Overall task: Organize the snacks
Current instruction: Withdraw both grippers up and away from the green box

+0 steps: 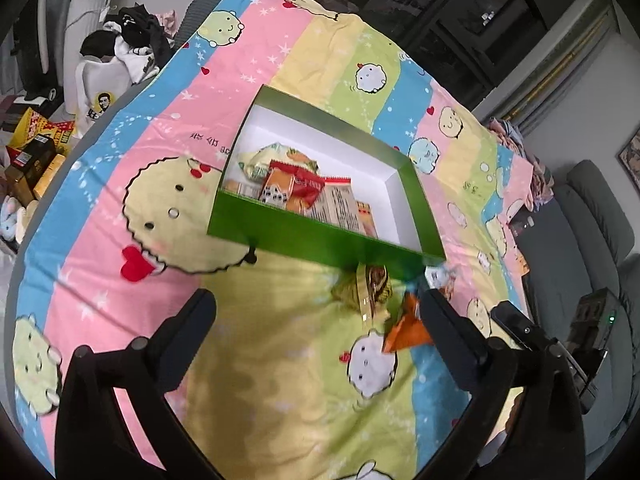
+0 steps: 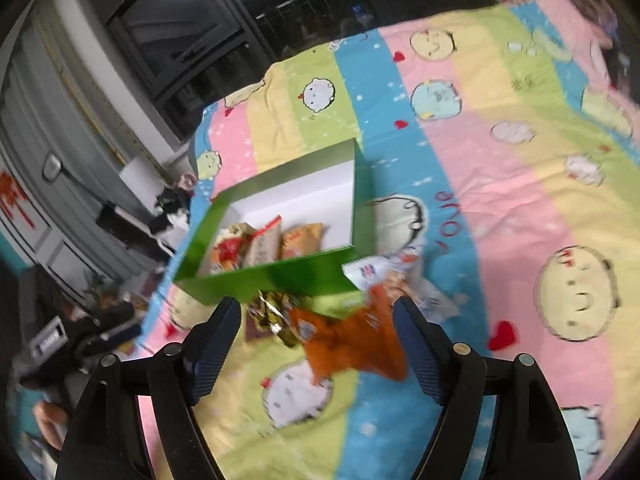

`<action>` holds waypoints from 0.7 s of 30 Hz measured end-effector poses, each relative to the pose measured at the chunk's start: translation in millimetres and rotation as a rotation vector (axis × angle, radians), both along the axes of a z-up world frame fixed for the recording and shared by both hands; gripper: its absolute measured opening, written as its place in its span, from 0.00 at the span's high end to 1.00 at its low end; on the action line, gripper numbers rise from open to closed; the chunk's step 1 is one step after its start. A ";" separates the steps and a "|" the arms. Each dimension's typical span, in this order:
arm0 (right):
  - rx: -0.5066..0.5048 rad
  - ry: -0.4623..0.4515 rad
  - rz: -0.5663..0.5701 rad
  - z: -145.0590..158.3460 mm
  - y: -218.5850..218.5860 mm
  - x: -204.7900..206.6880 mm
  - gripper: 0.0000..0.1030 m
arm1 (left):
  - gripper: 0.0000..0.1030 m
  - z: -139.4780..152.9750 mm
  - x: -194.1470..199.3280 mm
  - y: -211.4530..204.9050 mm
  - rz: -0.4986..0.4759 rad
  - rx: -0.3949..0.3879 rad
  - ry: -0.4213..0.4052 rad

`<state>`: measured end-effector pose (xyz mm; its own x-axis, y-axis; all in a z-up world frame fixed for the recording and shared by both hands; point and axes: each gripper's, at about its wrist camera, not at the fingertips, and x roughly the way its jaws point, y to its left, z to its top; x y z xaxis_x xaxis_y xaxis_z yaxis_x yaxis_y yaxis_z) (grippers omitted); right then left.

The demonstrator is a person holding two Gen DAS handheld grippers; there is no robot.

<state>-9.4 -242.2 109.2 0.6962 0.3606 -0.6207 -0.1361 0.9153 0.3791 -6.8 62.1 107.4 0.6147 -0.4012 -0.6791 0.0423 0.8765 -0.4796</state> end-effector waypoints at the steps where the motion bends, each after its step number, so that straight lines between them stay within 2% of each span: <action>1: -0.024 -0.006 0.001 -0.1 -0.1 -5.3 0.22 | 0.01 -0.1 -4.8 -2.2 -0.005 0.007 -0.003; 5: -0.092 -0.006 0.036 -6.7 4.9 -26.4 0.21 | 0.01 -4.0 -26.2 -9.9 -0.019 0.014 0.003; 11: -0.099 0.023 0.111 -16.6 17.5 -47.1 0.21 | 0.01 -7.0 -49.5 -19.0 0.003 0.087 0.020; 21: -0.166 -0.040 0.201 -4.9 42.1 -77.6 0.21 | 0.01 3.1 -80.8 -39.7 0.006 0.188 -0.013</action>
